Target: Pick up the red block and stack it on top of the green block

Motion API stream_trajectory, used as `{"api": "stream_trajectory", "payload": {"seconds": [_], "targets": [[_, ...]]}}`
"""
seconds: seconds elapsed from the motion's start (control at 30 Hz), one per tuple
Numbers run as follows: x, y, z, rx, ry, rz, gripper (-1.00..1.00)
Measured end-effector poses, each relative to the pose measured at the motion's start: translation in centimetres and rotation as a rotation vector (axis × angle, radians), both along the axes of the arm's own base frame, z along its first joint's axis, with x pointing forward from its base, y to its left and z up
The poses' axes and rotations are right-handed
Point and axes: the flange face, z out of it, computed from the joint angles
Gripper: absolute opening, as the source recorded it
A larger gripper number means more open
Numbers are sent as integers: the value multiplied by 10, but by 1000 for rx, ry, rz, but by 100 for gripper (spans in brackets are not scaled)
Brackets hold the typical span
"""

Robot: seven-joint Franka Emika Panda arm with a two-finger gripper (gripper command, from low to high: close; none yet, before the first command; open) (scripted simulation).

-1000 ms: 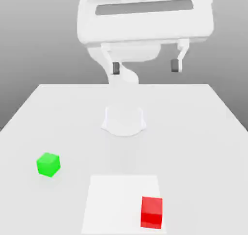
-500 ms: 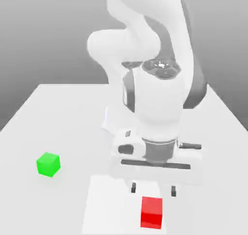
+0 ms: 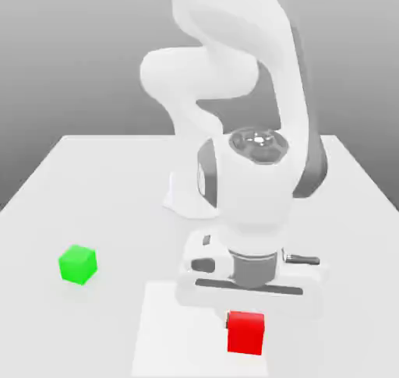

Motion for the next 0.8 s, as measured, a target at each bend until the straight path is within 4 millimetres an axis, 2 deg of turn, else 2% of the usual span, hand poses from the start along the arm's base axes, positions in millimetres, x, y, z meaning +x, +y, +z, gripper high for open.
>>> {"api": "stream_trajectory", "payload": {"seconds": [0.07, 0.13, 0.2, 0.27, 0.5, 0.57, 0.73, 0.77, 0.8], "targets": [[-9, -47, 10, -16, -4, -154, -100], [-26, -107, 18, -29, -8, -352, -100], [-50, -160, 25, -36, -10, -546, -100], [-79, -203, 30, -38, -11, -730, -100], [-181, -278, 36, 0, -7, -1265, -100], [-190, -284, 26, 10, -6, -1318, -100], [-192, -285, -15, 14, -6, -1331, -100], [-193, -285, -24, 12, -6, -1332, 100], [-193, -285, -24, 12, -6, -1332, 100]]}}
